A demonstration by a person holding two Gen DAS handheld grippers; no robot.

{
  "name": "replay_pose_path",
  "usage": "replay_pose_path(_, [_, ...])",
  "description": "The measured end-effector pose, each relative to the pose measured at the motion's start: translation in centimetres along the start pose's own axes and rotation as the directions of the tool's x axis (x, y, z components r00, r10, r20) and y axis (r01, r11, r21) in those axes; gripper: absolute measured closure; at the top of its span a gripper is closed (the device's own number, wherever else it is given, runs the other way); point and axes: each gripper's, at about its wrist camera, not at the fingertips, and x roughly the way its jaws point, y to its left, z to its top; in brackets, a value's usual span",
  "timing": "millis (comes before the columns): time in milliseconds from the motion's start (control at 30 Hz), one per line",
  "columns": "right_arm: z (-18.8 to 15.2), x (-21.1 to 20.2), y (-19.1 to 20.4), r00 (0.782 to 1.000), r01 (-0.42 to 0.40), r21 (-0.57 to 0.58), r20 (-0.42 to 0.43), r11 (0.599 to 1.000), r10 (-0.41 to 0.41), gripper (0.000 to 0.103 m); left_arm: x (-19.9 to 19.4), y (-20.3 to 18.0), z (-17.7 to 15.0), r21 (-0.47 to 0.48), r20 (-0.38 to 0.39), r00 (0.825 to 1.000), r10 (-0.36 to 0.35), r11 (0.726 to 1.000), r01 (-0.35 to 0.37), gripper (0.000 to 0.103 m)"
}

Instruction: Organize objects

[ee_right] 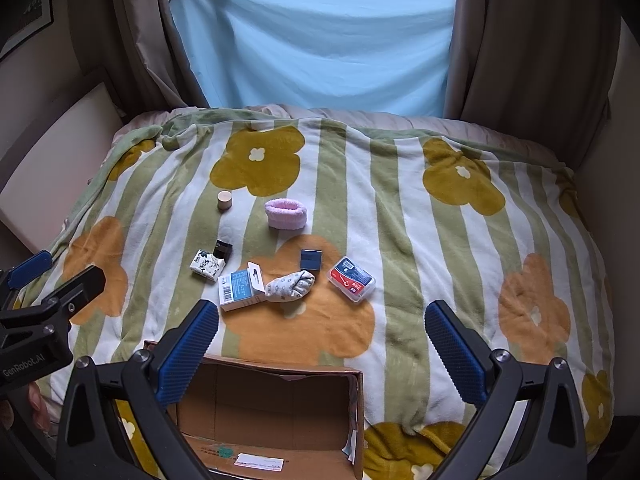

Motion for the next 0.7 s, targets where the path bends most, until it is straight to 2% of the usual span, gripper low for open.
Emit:
replay_pose_path(300, [0.1,-0.3,0.46,1.0,-0.006,0.002,0.006,1.0,0.006,0.001,0.05,-0.05,0.25,-0.077,-0.004,0.998,0.066,0.995,-0.066,0.0])
replay_pose_path(467, [0.11,-0.44,0.83,1.0,-0.015,0.004,0.011,1.0,0.015,0.001,0.08,-0.04,0.45,-0.085,-0.003,0.998,0.07,0.994,-0.07,0.0])
replay_pose_path(700, [0.06,-0.55,0.99,1.0,-0.01,0.021,0.016,1.0,0.01,0.001,0.19,0.09,1.02,-0.148,-0.005,0.993,0.119,0.982,-0.118,0.0])
